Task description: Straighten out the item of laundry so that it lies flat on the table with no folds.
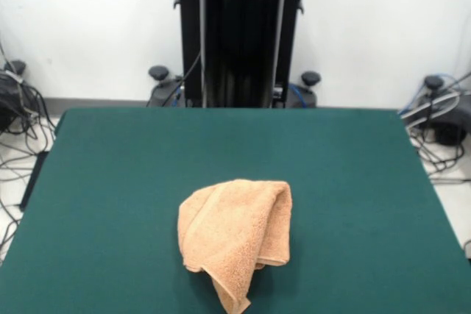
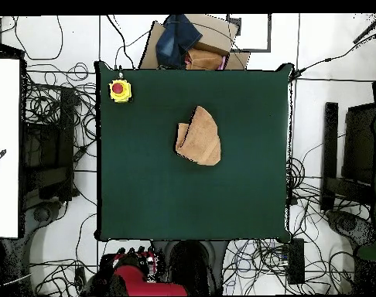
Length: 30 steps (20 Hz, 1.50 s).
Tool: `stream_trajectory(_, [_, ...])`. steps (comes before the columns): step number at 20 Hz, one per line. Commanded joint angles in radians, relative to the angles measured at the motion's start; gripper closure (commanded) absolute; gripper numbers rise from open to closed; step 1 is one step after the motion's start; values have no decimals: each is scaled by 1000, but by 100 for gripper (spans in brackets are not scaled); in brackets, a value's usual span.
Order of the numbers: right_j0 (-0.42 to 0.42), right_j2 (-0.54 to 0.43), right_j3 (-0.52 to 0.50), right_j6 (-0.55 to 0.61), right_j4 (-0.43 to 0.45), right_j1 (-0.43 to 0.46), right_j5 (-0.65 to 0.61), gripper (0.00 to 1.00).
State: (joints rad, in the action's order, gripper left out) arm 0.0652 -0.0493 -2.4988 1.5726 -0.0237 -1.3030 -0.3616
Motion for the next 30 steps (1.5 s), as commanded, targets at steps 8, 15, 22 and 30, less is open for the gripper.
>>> stream_trajectory(8, [56,-17,368,138,19,226,-212,0])
stream_trajectory(15, [71,-28,455,117,24,300,-221,0])
stream_trajectory(22, [113,-50,512,56,44,370,-194,0])
stream_trajectory(30, [139,-48,614,41,79,504,-152,0])
